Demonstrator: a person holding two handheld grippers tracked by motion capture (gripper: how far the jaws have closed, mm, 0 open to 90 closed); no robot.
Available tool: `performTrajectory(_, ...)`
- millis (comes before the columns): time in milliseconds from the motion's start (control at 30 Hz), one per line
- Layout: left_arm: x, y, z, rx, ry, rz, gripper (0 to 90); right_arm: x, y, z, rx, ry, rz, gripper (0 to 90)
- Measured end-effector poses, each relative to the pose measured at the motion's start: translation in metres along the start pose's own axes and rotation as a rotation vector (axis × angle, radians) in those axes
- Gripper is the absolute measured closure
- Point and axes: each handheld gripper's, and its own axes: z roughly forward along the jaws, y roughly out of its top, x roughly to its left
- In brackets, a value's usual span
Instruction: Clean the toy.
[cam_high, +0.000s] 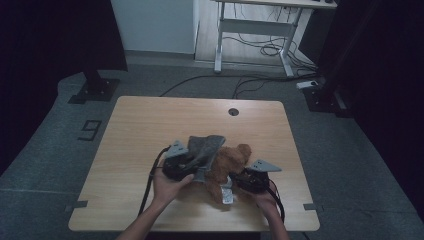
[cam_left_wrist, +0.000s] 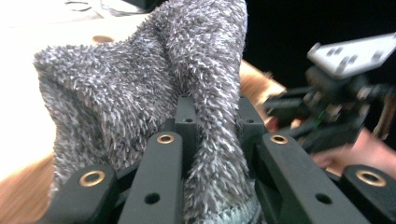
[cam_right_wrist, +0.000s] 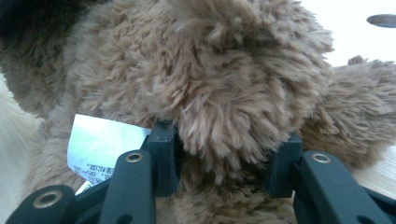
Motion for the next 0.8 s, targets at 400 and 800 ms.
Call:
performTrajectory(400,-0.034,0.008,0.093,0.157,-0.035,0.033,75.7,0.003,-0.005,-0.002,-0.015,-0.048,-0.038,58.7)
performTrajectory(800,0.011,-0.006,0.034,0.115,0.115,0.035,76.2,0.001,-0.008,-0.002,-0.042,-0.040,-0.012,61.8)
